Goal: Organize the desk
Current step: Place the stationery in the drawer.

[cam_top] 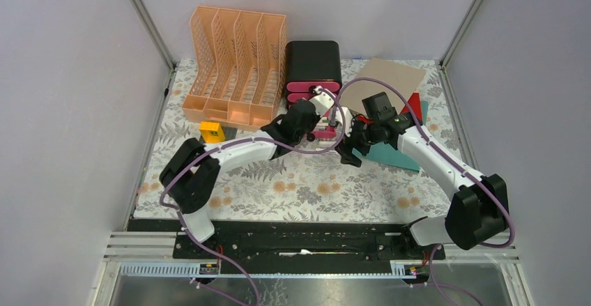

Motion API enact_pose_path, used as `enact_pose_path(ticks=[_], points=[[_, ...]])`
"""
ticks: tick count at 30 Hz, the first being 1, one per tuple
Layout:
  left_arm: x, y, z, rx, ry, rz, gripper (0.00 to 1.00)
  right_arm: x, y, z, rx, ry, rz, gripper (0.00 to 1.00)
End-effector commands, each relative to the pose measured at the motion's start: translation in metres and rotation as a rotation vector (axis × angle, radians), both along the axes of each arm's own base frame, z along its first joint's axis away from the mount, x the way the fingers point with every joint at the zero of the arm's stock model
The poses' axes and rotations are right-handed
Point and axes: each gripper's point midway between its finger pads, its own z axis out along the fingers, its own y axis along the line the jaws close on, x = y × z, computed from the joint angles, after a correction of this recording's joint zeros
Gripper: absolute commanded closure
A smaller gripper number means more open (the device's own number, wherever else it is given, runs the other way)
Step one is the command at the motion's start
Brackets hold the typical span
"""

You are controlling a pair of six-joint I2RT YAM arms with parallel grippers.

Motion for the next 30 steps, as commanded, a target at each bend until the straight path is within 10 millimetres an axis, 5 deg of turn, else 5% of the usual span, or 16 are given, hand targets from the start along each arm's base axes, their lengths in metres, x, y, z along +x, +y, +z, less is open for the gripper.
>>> enact_pose_path(ticks=[1, 6, 11, 15, 22, 30], points=[[0.025, -0.006, 0.005, 0.093, -0.068, 0.01, 0.99, 0.002, -0.004, 0.006, -0.006, -0.032, 0.004, 0.1], [0.042, -0.011, -0.015, 0.145, -0.059, 0.026, 0.89, 0.003, -0.006, 0.005, -0.011, -0.032, -0.003, 0.1], [0.052, -0.007, -0.016, 0.119, -0.059, 0.067, 0.53, 0.006, -0.01, 0.004, -0.018, -0.032, -0.016, 0.1], [0.048, -0.01, 0.01, 0.029, -0.076, 0.065, 0.3, 0.009, -0.013, 0.001, -0.03, -0.034, -0.031, 0.1], [0.023, -0.008, 0.045, -0.109, -0.068, 0.018, 0.15, 0.011, -0.015, -0.005, -0.043, -0.019, -0.042, 0.1], [-0.007, 0.022, 0.057, -0.28, -0.011, 0.03, 0.01, 0.011, -0.015, -0.006, -0.035, -0.011, -0.042, 0.1]])
